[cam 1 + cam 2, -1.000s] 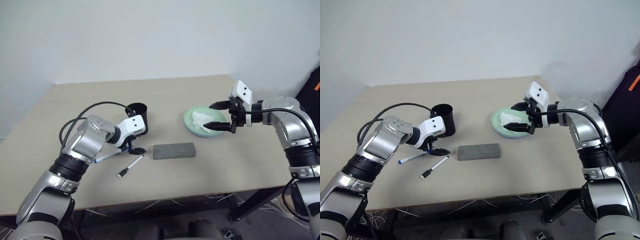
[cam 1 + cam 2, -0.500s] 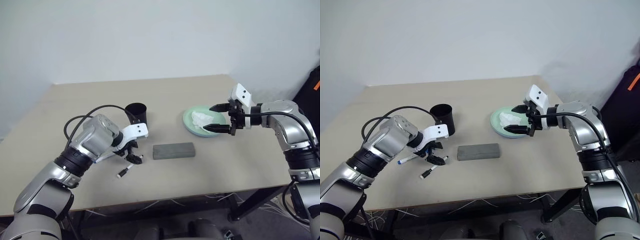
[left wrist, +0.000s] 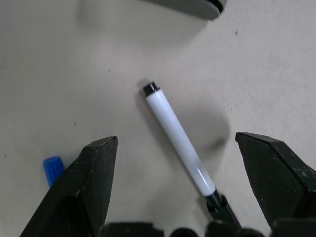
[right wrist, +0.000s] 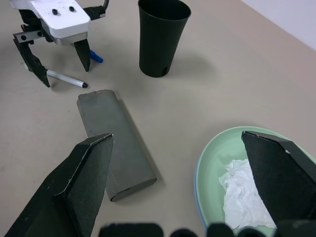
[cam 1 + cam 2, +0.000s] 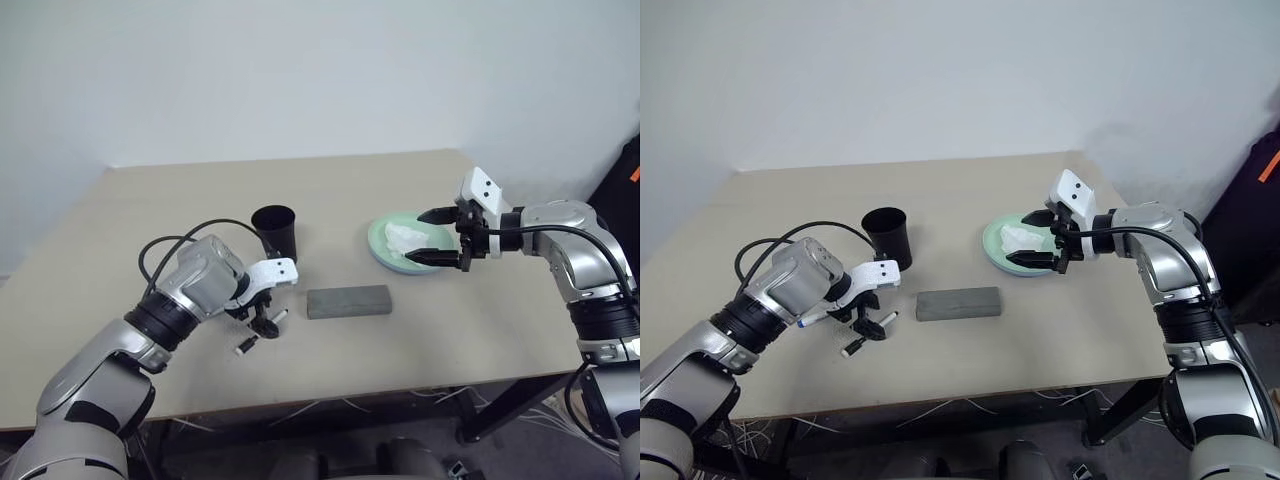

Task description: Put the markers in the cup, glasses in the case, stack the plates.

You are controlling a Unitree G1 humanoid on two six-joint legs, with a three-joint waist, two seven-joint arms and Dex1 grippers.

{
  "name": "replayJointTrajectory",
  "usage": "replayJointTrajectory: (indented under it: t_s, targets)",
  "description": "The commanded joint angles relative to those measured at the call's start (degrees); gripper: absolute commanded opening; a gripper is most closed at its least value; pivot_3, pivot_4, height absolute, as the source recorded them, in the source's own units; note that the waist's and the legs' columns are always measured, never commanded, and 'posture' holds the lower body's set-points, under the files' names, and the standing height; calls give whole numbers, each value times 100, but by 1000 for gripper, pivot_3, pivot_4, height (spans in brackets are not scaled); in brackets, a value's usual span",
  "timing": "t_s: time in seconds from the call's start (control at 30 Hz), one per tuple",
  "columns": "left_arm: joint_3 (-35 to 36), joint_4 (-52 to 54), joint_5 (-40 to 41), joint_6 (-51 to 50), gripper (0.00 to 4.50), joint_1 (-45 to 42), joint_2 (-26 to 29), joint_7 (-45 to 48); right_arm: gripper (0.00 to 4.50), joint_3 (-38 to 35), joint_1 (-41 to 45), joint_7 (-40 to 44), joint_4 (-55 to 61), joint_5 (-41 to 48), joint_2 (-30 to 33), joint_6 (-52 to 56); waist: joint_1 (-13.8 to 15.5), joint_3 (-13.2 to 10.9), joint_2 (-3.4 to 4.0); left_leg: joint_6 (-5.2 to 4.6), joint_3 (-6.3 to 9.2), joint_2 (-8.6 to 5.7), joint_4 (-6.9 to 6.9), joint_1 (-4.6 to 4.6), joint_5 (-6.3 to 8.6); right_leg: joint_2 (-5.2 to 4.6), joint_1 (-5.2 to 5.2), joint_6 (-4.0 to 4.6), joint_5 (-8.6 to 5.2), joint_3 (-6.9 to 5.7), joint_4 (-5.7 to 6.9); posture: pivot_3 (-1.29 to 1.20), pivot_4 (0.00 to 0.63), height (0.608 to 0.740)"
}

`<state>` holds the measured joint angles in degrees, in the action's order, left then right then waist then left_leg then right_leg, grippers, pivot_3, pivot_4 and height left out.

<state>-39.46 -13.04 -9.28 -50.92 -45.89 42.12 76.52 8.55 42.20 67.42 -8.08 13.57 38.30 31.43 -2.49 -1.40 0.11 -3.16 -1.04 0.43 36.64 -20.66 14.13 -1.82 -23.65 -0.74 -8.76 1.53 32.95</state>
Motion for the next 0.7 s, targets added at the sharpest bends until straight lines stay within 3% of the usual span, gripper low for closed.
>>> replayJointTrajectory:
  t_s: [0.03, 0.47, 0.57, 0.7]
  targets:
    - [22, -85, -107, -1, 4051, -248, -85, -57, 4500, -120, 116, -37, 164, 110, -17, -9, -1, 0, 0, 0, 1, 0, 0, 0, 0, 0, 0, 0, 0, 0, 0, 0, 0, 731]
    - [-54, -379, -237, 109, 4051, -365, -444, -104, 4500, -85, 160, 2, 110, 89, -86, -32, -1, 0, 0, 0, 1, -1, -1, 0, 0, 0, -1, 0, 0, 4, 0, 0, 0, 731]
    - [-102, -398, -261, 138, 3471, -344, -430, -87, 4500, -84, 164, 7, 120, 92, -91, -24, -1, 0, 0, 0, 1, -1, -1, 0, 0, 1, -1, 0, 0, 4, 1, 0, 0, 731]
    - [-156, -458, -299, 179, 2070, -328, -420, -99, 4500, -88, 159, 7, 144, 96, -85, -7, -1, 0, 0, 0, 1, -1, 0, 0, 0, 1, -1, 0, 0, 4, 2, 0, 0, 731]
